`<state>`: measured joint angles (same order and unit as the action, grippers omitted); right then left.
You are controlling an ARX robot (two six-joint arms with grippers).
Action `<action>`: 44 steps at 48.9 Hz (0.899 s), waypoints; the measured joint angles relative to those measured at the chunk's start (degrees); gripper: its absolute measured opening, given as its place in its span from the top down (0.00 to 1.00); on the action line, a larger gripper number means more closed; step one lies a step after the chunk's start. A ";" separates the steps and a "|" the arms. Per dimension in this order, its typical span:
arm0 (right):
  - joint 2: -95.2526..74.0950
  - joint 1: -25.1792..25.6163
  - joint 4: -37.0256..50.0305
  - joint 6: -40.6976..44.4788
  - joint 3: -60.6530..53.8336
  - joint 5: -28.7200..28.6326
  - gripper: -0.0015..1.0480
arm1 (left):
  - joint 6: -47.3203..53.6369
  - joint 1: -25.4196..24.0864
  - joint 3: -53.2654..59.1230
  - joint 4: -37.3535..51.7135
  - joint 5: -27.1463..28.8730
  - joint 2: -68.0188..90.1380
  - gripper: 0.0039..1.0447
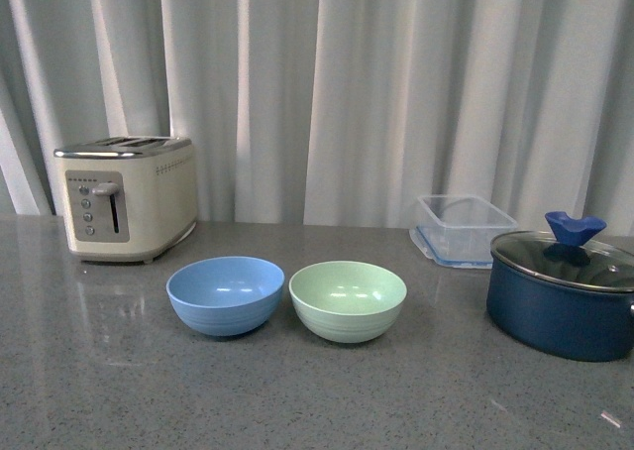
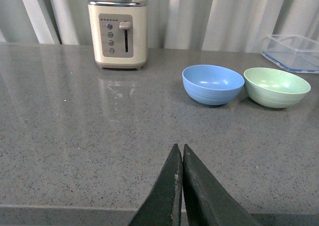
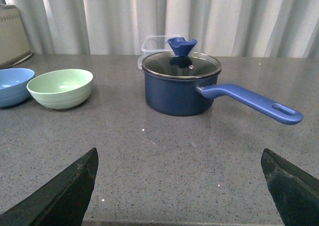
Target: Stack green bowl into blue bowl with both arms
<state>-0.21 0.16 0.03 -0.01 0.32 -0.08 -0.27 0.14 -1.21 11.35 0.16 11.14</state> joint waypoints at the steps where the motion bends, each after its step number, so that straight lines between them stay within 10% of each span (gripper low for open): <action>1: 0.00 0.00 0.00 0.02 0.00 0.00 0.10 | 0.00 0.00 0.00 -0.28 0.00 -0.26 0.97; 19: 0.00 0.00 0.00 0.02 0.00 0.00 0.10 | -0.02 0.00 0.00 -11.32 0.00 -10.88 0.96; 26: -0.39 0.00 -0.55 0.04 0.15 -0.26 0.10 | 0.00 0.00 0.00 -11.32 0.00 -10.91 0.70; 34: -27.82 -2.64 -26.51 2.47 17.25 2.40 0.10 | 0.00 0.00 0.00 -11.32 -0.13 -10.95 0.46; 44: -55.95 -10.95 -23.85 3.04 36.15 7.15 0.10 | 0.00 0.00 0.00 -11.32 -0.09 -10.95 0.17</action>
<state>-56.16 -10.79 -23.81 3.03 36.47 7.07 -0.27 0.14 -1.21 0.03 0.08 0.19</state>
